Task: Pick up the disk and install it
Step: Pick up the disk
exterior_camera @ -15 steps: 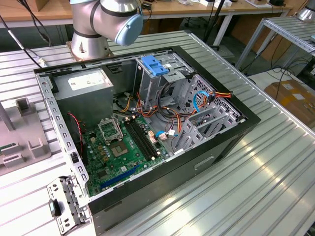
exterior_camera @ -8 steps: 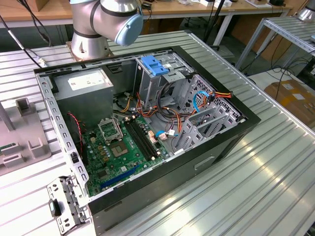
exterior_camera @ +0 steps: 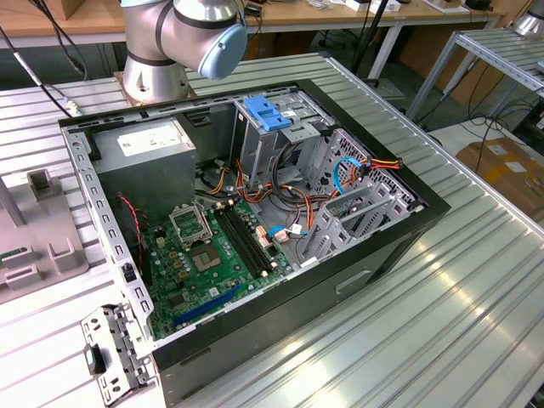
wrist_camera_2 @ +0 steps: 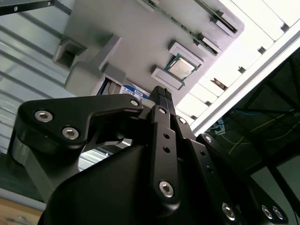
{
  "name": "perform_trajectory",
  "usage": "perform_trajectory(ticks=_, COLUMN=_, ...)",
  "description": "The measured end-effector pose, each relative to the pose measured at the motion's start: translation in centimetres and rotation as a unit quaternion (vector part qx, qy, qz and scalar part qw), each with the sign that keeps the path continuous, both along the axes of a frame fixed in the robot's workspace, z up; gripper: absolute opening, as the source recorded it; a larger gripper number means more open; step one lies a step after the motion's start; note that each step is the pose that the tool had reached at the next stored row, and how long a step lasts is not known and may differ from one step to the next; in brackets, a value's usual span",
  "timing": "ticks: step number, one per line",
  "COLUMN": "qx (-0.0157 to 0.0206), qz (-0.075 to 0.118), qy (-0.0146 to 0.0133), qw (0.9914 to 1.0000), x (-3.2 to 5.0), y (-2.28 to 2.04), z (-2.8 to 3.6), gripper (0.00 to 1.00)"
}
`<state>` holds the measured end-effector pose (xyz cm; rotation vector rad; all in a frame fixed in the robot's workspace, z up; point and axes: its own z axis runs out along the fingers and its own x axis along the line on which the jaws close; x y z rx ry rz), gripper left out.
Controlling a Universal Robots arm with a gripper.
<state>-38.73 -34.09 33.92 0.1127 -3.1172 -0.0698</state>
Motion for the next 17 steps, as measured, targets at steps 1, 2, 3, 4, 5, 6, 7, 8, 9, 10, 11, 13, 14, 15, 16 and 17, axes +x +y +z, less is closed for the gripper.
perform_trajectory(ticks=1, qx=0.0, qz=0.005, qy=0.0, qw=0.99998, x=0.0, y=0.0, z=0.0, gripper=0.11)
perform_trajectory(ticks=2, qx=0.0, qz=0.01, qy=0.0, qw=0.99995, x=0.0, y=0.0, z=0.0, gripper=0.11)
perform_trajectory(ticks=3, qx=0.0, qz=0.015, qy=0.0, qw=0.99988, x=0.0, y=0.0, z=0.0, gripper=0.11)
perform_trajectory(ticks=4, qx=0.0, qz=0.019, qy=0.0, qw=0.99981, x=0.0, y=0.0, z=0.0, gripper=0.11)
perform_trajectory(ticks=5, qx=0.0, qz=0.027, qy=0.0, qw=0.99964, x=0.0, y=0.0, z=0.0, gripper=0.11)
perform_trajectory(ticks=6, qx=0.0, qz=0.034, qy=0.0, qw=0.99943, x=0.0, y=0.0, z=0.0, gripper=0.11)
perform_trajectory(ticks=7, qx=0.0, qz=0.04, qy=0.0, qw=0.9992, x=0.0, y=0.0, z=0.0, gripper=0.11)
perform_trajectory(ticks=8, qx=0.0, qz=0.045, qy=0.0, qw=0.999, x=0.0, y=0.0, z=0.0, gripper=0.11)
perform_trajectory(ticks=9, qx=0.0, qz=0.049, qy=0.0, qw=0.99879, x=0.0, y=0.0, z=0.0, gripper=0.11)
perform_trajectory(ticks=10, qx=0.0, qz=0.054, qy=0.0, qw=0.99855, x=0.0, y=0.0, z=0.0, gripper=0.11)
perform_trajectory(ticks=11, qx=0.0, qz=0.058, qy=0.0, qw=0.9983, x=0.0, y=0.0, z=0.0, gripper=0.11)
perform_trajectory(ticks=13, qx=0.0, qz=0.075, qy=0.0, qw=0.9972, x=0.0, y=0.0, z=0.0, gripper=0.11)
perform_trajectory(ticks=14, qx=0.0, qz=0.084, qy=0.0, qw=0.9965, x=0.0, y=0.0, z=0.0, gripper=0.11)
perform_trajectory(ticks=15, qx=0.0, qz=0.088, qy=0.0, qw=0.99611, x=0.0, y=0.0, z=0.0, gripper=0.11)
perform_trajectory(ticks=16, qx=0.0, qz=0.092, qy=0.0, qw=0.99577, x=0.0, y=0.0, z=0.0, gripper=0.11)
perform_trajectory(ticks=17, qx=0.0, qz=0.098, qy=0.0001, qw=0.99522, x=0.0, y=0.0, z=0.0, gripper=0.11)
